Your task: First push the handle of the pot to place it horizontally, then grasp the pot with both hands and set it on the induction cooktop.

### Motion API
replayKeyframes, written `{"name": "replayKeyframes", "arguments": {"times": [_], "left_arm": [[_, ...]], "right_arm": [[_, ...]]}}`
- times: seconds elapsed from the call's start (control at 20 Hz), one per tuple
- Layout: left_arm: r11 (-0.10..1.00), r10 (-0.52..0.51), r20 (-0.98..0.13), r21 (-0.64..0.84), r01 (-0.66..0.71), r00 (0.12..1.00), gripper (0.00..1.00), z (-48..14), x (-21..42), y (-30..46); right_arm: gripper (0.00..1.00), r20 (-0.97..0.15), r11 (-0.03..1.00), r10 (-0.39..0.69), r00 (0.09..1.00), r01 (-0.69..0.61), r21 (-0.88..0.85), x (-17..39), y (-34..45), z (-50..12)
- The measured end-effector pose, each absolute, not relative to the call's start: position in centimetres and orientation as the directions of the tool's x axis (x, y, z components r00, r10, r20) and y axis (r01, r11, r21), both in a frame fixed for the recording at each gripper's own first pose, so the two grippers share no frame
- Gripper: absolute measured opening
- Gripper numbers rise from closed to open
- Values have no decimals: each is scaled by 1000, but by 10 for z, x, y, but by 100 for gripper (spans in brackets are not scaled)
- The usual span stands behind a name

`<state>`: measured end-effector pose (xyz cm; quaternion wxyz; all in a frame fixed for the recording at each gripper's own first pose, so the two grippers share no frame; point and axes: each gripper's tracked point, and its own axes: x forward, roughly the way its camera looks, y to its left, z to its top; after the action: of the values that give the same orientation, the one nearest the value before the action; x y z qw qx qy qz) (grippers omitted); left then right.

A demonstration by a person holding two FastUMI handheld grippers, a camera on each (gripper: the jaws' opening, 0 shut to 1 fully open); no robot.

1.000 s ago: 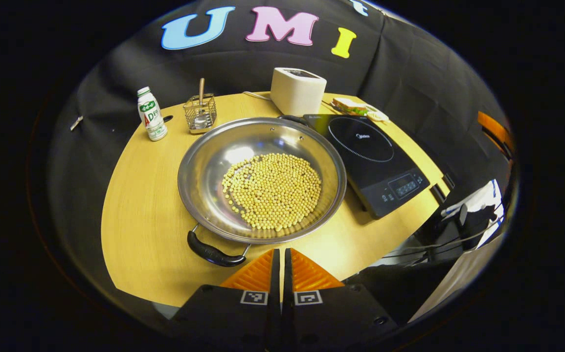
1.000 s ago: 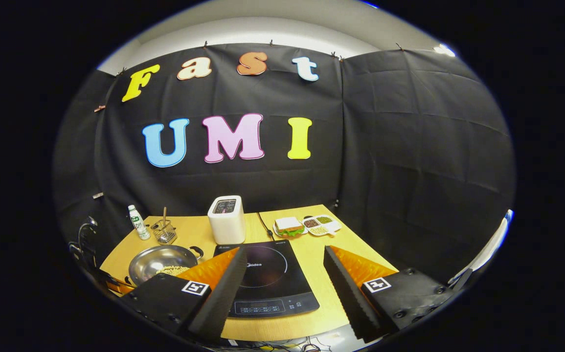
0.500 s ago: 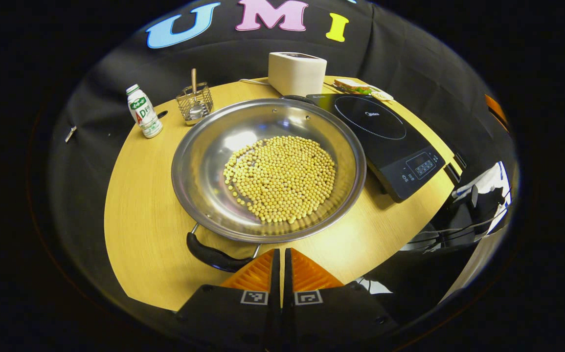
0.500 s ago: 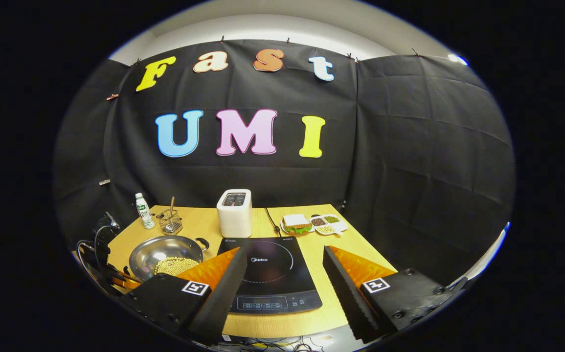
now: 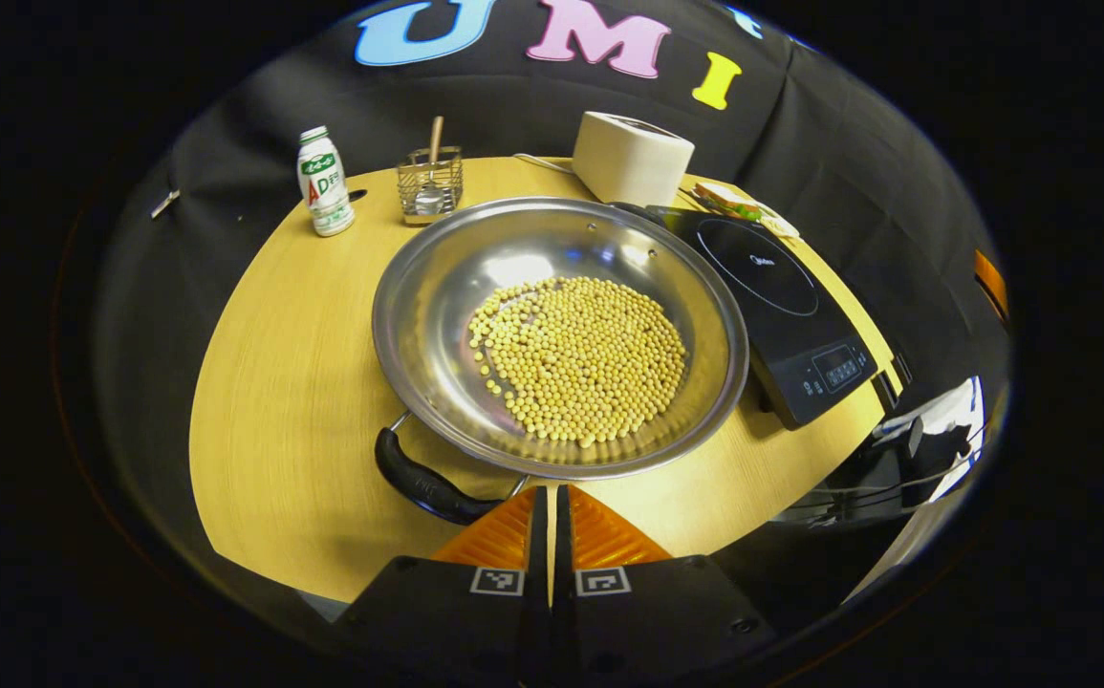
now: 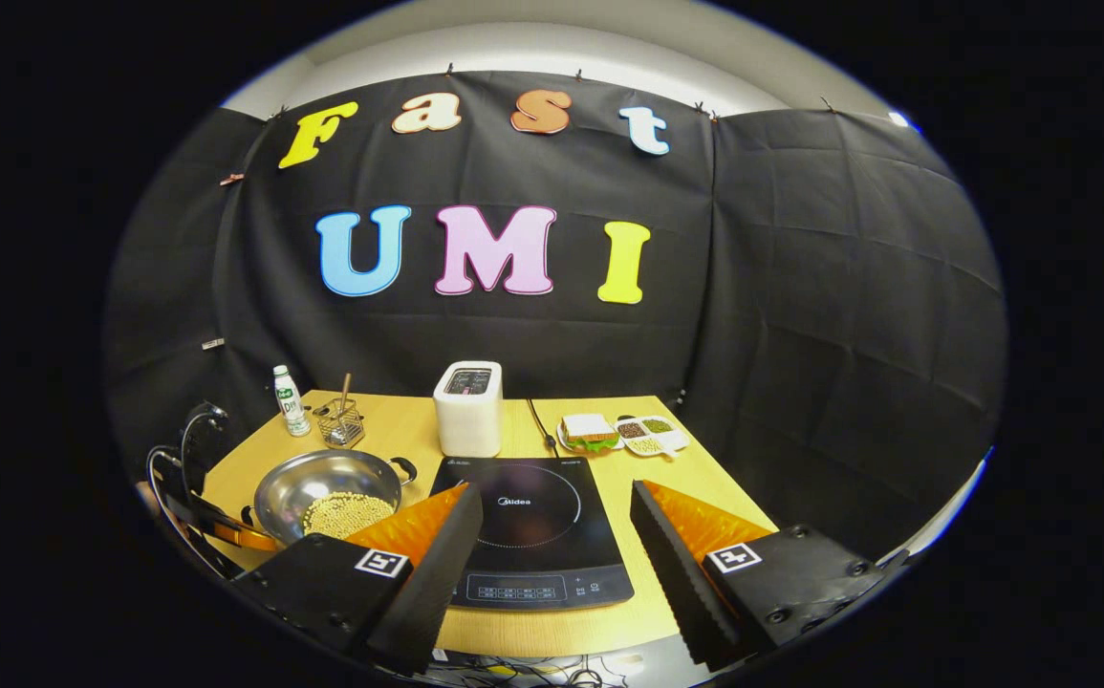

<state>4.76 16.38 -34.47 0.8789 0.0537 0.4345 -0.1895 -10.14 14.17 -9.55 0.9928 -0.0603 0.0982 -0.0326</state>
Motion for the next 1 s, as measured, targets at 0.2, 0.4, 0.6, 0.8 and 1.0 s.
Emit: {"name": "replayKeyframes", "arguments": {"times": [0.2,0.4,0.6,0.8,1.0], "left_arm": [[942,-274,-779,-100,320,563,5,-342,61,180],[957,-246,-779,-102,271,577,5,-342,73,198],[967,-235,-782,-129,219,577,5,-344,88,214],[976,-212,-782,-138,168,586,5,-343,106,230],[979,-202,-786,-158,127,585,5,-344,125,244]], "right_arm": [[98,-187,994,-94,978,80,-80,-95,132,-87],[98,-193,992,-115,975,101,-78,-91,123,-89],[98,-175,990,-130,976,118,-79,-84,117,-78],[98,-172,989,-129,976,116,-87,-80,119,-78],[98,-181,988,-127,975,108,-115,-78,123,-82]]}}
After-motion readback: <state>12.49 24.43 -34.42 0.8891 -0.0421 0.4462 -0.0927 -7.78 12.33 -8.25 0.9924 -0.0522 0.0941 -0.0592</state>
